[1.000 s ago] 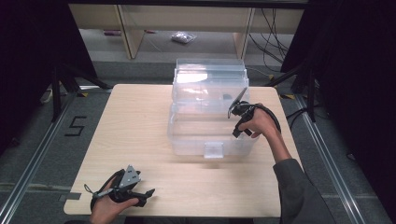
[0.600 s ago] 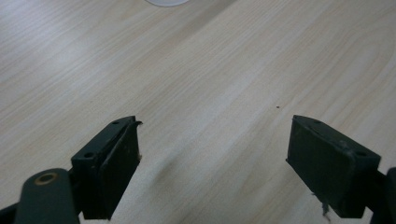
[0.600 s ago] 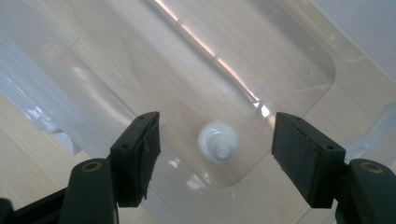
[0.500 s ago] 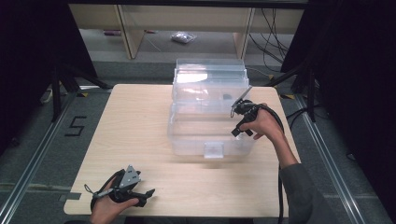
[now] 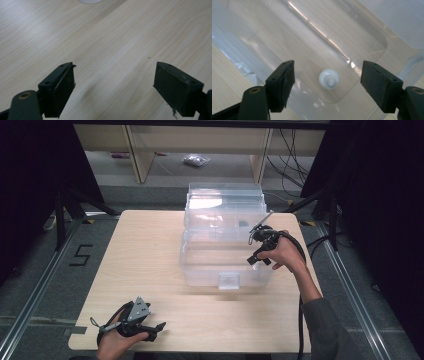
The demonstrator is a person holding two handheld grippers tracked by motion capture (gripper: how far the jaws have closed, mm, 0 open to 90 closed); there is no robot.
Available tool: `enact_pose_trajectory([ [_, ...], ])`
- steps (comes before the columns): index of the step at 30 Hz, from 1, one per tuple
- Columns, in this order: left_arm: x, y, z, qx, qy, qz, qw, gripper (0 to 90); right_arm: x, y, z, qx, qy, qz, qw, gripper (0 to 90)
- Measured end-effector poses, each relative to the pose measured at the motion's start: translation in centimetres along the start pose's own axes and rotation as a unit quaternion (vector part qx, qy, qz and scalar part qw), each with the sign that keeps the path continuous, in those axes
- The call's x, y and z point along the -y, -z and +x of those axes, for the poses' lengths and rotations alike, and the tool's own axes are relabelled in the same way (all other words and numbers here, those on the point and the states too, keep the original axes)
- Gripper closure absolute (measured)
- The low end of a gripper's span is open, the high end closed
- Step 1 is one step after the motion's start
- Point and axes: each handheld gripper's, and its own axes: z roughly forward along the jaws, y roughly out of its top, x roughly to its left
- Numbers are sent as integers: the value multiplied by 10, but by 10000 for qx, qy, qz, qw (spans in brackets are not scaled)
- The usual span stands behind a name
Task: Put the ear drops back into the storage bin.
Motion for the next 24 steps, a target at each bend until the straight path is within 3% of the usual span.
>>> enact_pose_trajectory([
  [3,0,0,-1,-4,89,-74,9999,163,0,2,3,-21,-81,-27,10000,269],
  [4,0,0,0,-26,-11,-47,10000,163,0,2,3,-15,-53,-13,10000,269],
  [7,0,0,-1,-37,64,-44,10000,164,0,3,5,-17,-42,-47,10000,268],
  [12,0,0,0,-22,4,-38,10000,163,0,5,7,-17,83,-127,9999,266],
  [14,0,0,-1,-27,1,-50,10000,163,1,7,8,-31,-43,-90,9999,265],
  [17,1,-1,-1,-39,62,-35,10000,163,2,9,9,-26,28,-170,9998,263],
  [24,0,0,0,-20,-12,-13,10000,164,5,16,12,-37,33,-237,9997,261],
])
